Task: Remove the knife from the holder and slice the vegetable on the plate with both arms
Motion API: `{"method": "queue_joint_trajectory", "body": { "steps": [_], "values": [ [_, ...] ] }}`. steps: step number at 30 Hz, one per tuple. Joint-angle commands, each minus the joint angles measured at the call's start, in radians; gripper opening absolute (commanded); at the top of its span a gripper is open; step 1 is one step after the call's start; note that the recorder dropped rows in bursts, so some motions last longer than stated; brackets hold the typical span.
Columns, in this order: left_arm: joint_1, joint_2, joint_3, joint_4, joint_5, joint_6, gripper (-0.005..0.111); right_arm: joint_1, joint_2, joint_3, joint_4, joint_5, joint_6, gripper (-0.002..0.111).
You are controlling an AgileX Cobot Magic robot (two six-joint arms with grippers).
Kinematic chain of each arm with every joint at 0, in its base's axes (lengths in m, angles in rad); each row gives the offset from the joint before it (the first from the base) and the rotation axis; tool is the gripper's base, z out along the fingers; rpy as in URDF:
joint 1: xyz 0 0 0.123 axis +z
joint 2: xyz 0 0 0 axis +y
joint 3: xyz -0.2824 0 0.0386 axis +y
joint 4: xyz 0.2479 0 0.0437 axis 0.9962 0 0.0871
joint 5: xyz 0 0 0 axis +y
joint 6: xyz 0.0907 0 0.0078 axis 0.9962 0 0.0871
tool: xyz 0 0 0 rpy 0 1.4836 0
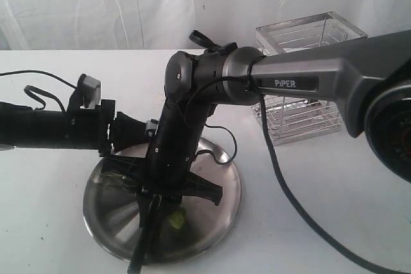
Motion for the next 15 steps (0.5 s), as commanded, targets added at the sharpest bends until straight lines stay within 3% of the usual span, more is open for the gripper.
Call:
{"method": "queue_joint_trajectory", "body": {
  "steps": [1, 8, 15],
  "values": [
    [-0.026, -0.003, -0.004, 0.006, -0.043, -0.008, 0.0, -0.006, 0.0, 0.003, 0.011, -0.003, -0.019, 0.0],
    [-0.051, -0.003, -0.004, -0.005, -0.062, -0.008, 0.0, -0.006, 0.0, 0.003, 0.011, -0.014, -0.019, 0.0],
    [-0.116, -0.003, -0.004, -0.01, -0.11, 0.063, 0.0, -0.006, 0.0, 0.003, 0.011, -0.014, -0.027, 0.0]
  ]
}}
